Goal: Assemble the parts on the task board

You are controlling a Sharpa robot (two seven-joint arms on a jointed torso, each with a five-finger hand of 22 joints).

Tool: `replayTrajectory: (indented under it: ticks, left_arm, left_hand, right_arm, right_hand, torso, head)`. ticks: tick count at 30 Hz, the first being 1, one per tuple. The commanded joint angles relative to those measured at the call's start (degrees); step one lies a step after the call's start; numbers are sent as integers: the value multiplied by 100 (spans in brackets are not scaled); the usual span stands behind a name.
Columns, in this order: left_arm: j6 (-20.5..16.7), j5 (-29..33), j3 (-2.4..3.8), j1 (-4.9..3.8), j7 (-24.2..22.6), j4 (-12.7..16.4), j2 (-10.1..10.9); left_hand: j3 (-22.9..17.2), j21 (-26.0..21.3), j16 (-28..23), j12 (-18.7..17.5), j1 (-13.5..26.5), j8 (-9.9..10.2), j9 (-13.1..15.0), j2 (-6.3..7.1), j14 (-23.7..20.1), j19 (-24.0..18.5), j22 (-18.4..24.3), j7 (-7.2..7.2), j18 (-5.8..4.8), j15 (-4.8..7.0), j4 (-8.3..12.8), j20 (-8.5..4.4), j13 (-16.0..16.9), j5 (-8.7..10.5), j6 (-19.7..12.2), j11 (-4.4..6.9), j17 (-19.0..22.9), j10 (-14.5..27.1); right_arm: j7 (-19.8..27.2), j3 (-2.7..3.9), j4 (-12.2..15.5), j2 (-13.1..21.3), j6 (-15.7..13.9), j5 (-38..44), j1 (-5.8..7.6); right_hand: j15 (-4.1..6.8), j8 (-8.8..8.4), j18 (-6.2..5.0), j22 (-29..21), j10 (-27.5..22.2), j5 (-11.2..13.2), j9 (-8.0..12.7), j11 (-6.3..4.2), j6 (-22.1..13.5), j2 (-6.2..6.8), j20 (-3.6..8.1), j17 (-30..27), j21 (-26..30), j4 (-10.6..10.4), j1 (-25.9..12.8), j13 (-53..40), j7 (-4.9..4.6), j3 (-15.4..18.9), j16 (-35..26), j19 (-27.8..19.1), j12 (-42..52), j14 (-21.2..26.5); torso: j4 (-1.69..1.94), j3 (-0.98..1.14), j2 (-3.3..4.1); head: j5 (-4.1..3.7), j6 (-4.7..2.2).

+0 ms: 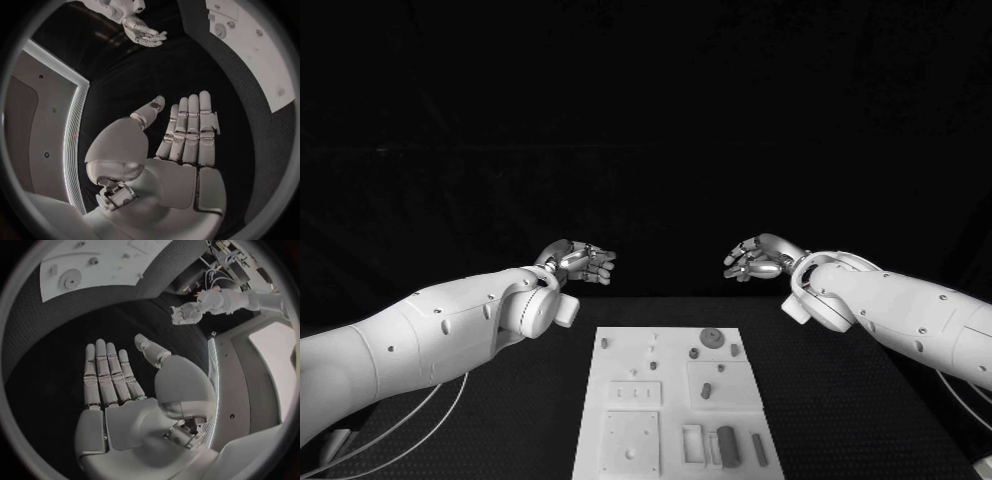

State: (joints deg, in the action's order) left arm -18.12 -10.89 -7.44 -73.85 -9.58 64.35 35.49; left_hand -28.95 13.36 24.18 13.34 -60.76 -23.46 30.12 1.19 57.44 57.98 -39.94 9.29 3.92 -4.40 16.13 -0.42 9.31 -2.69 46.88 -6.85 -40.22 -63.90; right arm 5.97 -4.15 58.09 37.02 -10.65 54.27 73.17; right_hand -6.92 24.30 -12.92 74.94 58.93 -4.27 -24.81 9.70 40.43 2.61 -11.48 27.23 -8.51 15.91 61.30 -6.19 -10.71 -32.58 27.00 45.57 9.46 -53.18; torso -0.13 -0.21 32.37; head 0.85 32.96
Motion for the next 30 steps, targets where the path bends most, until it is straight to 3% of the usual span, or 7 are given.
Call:
replayTrajectory:
  ticks: [1,4,6,11,19,26,30]
  left_arm:
    - [227,-214,5,-4,-159,332,136]
    - [340,-284,1,-5,-79,499,263]
    - [335,-328,-1,-5,-90,629,336]
    - [317,-352,-1,-6,-117,1116,584]
    - [318,-434,7,-11,-124,1682,851]
    - [377,-421,7,-12,-36,1800,929]
    - [394,-416,6,-11,-26,1835,944]
  left_hand:
    - [-11,23,15,-21,-64,28,-13,-7,53,31,-14,12,-19,-3,30,-35,11,-25,49,6,-22,-48]
    - [5,22,2,-46,-43,49,-26,6,52,31,-22,17,-35,-7,13,-42,12,-25,50,-2,-42,-42]
    - [11,21,-3,-54,-32,55,-29,11,50,30,-25,20,-39,-10,7,-44,12,-24,51,-4,-48,-41]
    - [35,15,-24,-78,19,73,-41,31,45,22,-33,24,-53,-16,-17,-51,16,-25,61,-9,-70,-43]
    - [47,15,-38,-93,52,86,-50,43,54,25,-44,27,-60,-14,-32,-60,25,-25,82,-4,-95,-64]
    - [56,11,-56,-116,80,107,-62,56,53,21,-52,40,-66,-19,-44,-64,29,-25,80,-7,-114,-62]
    - [62,7,-70,-131,100,119,-68,58,47,15,-56,44,-70,-24,-54,-63,30,-25,77,-12,-125,-57]
  right_arm:
    - [-242,0,241,69,163,1681,-5]
    - [-455,0,411,83,320,2258,-5]
    - [-550,-1,524,85,356,2603,-6]
    - [-715,-28,806,91,119,3170,-84]
    - [-925,-169,1026,48,35,3899,-195]
    - [-1053,-223,1094,36,-11,4181,-281]
    - [-1090,-248,1100,35,-16,4266,-290]
  right_hand:
    - [512,-33,-208,131,513,-30,-25,-185,389,79,349,583,-494,71,235,-40,-51,58,634,1315,-19,-1184]
    - [610,-80,-208,145,668,-31,-17,-266,483,118,503,806,-702,67,248,-45,-26,105,912,1670,-48,-1453]
    - [613,-86,-208,144,675,-32,-16,-269,488,121,512,823,-714,66,245,-44,-25,109,929,1685,-55,-1459]
    - [691,-122,-208,156,810,-33,-14,-336,585,150,654,1054,-971,63,251,-46,13,133,1262,1980,-92,-1680]
    - [740,-195,-208,157,966,-34,-11,-385,689,220,746,1261,-1266,59,245,-45,50,129,1550,2084,-177,-1724]
    - [751,-189,-208,155,1018,-34,-24,-395,804,268,763,1310,-1387,27,163,-43,93,123,1627,2095,-222,-1729]
    - [762,-200,-208,155,1052,-34,-26,-405,846,290,782,1335,-1462,13,120,-44,108,108,1675,2110,-244,-1747]
  torso:
    - [81,-12,187]
    - [117,-13,300]
    - [141,-9,355]
    - [225,-6,509]
    - [375,0,713]
    - [428,-7,844]
    - [431,-12,880]
  head:
    - [-67,-29]
    - [-120,-37]
    - [-144,-67]
    - [-203,-60]
    - [-262,-40]
    - [-276,-4]
    - [-304,3]
